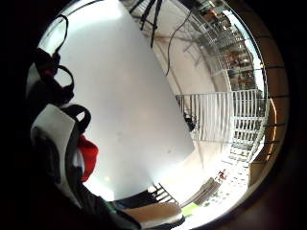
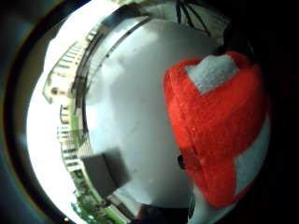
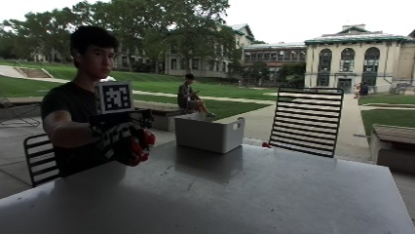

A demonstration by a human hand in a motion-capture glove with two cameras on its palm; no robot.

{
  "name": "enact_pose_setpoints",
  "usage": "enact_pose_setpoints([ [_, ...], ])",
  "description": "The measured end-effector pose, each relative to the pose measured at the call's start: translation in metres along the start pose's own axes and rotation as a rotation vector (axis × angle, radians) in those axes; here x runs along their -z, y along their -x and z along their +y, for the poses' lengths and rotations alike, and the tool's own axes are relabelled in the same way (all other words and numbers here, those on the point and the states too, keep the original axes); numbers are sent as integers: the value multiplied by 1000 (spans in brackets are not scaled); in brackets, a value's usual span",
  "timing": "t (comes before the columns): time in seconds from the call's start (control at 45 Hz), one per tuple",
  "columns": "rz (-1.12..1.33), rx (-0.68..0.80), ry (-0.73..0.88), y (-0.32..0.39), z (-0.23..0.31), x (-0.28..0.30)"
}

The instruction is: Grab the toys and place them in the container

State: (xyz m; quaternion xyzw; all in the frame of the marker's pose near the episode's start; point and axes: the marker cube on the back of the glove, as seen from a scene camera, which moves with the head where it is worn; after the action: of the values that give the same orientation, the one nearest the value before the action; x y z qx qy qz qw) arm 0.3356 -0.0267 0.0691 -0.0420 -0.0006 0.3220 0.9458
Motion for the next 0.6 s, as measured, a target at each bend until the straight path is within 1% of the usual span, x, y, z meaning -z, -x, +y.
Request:
enact_pose_setpoints([
  [0.267,-3,157,3,94,37,68],
  [0.511,-11,311,-40,212,96,110],
  [0.6,-34,374,-55,264,128,126],
])
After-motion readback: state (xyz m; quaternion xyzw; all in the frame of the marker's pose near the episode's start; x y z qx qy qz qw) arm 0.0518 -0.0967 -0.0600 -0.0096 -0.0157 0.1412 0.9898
